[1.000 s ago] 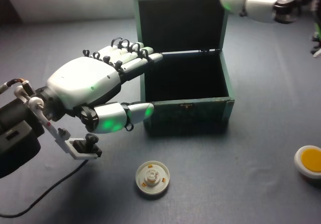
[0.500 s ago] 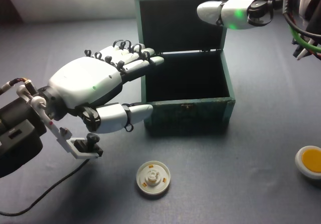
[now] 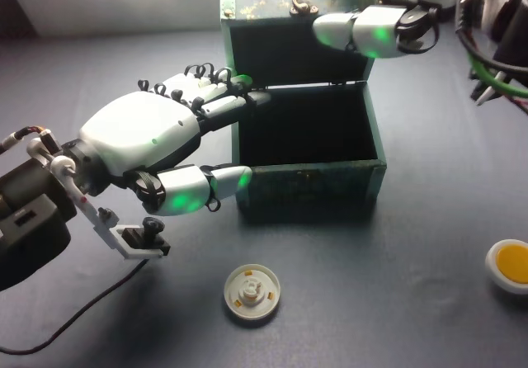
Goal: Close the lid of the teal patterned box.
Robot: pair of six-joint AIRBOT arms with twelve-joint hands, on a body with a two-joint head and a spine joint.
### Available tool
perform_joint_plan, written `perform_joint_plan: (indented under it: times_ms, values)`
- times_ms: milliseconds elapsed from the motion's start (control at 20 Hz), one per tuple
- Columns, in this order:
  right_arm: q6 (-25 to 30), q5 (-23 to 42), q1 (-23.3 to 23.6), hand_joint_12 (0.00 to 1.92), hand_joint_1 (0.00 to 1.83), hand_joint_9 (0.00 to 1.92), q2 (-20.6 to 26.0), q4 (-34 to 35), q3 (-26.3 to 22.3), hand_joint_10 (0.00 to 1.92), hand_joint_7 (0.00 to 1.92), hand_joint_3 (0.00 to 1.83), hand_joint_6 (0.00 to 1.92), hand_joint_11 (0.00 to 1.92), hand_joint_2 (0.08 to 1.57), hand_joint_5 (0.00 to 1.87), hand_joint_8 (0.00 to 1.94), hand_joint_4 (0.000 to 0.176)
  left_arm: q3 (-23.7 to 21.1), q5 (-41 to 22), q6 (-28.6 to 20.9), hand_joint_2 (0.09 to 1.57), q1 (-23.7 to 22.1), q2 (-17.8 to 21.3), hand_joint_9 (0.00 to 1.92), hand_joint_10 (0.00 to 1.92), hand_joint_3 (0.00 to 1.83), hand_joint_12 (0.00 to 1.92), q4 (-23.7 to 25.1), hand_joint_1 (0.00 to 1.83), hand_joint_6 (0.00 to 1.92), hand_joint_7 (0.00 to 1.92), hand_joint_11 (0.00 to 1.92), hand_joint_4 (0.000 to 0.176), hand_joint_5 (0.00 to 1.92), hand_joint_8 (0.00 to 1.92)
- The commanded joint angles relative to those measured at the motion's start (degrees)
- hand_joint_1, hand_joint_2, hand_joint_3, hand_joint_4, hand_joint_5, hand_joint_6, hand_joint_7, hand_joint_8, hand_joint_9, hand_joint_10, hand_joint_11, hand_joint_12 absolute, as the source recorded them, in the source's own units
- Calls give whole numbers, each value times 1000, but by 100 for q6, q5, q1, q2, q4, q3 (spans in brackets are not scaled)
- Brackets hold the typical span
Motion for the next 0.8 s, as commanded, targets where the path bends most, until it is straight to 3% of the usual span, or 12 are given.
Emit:
perform_joint_plan:
  times_ms: [0, 50, 100, 200, 250, 300, 350, 450, 500, 600, 650, 750]
  values:
    - [11, 798, 86, 1921, 122, 413, 139, -88, -38, 1592, 440, 2, 511, 519, 1328, 255, 1194, 0, 28, -702, -44, 1395, 8, -3, 14, 3, 0, 625, -83, 246, 1, 65, 0, 54, 141, 1]
    - [11, 862, 42, 1921, 116, 498, 216, -143, -140, 1539, 488, 2, 350, 563, 1335, 278, 1120, 0, 24, -723, -51, 1398, 32, -2, 3, 4, 1, 550, -103, 232, 3, 48, 0, 59, 123, 2]
    - [12, 921, -9, 1921, 121, 434, 269, -166, -216, 1484, 463, 1, 248, 472, 1333, 299, 1015, 0, 15, -740, -53, 1399, 57, -2, 3, 6, 2, 533, -129, 230, 2, 42, 0, 63, 116, 1]
    - [12, 1003, -108, 1921, 75, 156, 338, -191, -331, 1181, 340, 0, 125, 82, 1330, 342, 593, 0, -3, -780, -54, 1396, 97, 13, 4, 4, 0, 632, -175, 194, 3, 26, 0, 67, 90, 0]
    - [12, 1067, -189, 1921, 104, 254, 388, -203, -413, 1267, 437, 2, 134, 189, 1341, 418, 624, 0, -26, -826, -54, 1390, 148, 32, 0, 0, 0, 558, -215, 195, 2, 14, 0, 64, 92, 4]
    - [12, 1105, -239, 1921, 125, 393, 420, -207, -469, 1444, 493, 0, 204, 401, 1344, 476, 866, 0, -43, -854, -54, 1390, 185, 44, 0, 0, 0, 535, -242, 170, 0, 14, 0, 50, 88, 5]
    - [12, 1136, -283, 1921, 113, 408, 456, -213, -519, 1425, 489, 0, 338, 428, 1342, 450, 909, 0, -56, -875, -54, 1388, 218, 52, 0, 0, 0, 490, -266, 156, 1, 23, 0, 44, 83, 3]
    - [12, 1169, -349, 1921, 109, 405, 491, -226, -573, 1443, 472, 1, 572, 426, 1361, 379, 971, 0, -75, -925, -54, 1378, 275, 65, 0, 0, 0, 365, -319, 150, 0, 17, 0, 56, 78, 3]
    - [12, 1179, -378, 1911, 93, 326, 501, -226, -592, 1315, 426, 0, 623, 287, 1368, 329, 818, 0, -85, -937, -54, 1376, 294, 74, 0, 0, 0, 357, -335, 127, 0, 22, 0, 43, 77, 4]
    - [12, 1207, -435, 1866, 79, 262, 525, -227, -636, 1148, 433, 0, 651, 153, 1372, 281, 546, 0, -107, -964, -55, 1397, 333, 88, 0, 0, 4, 393, -356, 136, 2, 25, 0, 36, 75, 2]
    - [12, 1239, -472, 1837, 71, 242, 550, -227, -670, 1065, 445, 1, 534, 108, 1381, 282, 403, 0, -122, -988, -55, 1402, 354, 95, 0, 0, 3, 363, -367, 157, 0, 24, 0, 41, 72, 1]
    - [13, 1325, -539, 1849, 77, 285, 644, -228, -767, 1102, 513, 0, 512, 125, 1388, 327, 384, 0, -151, -1035, -70, 1409, 396, 101, 15, 5, 1, 572, -377, 218, 4, 45, 0, 24, 87, 3]
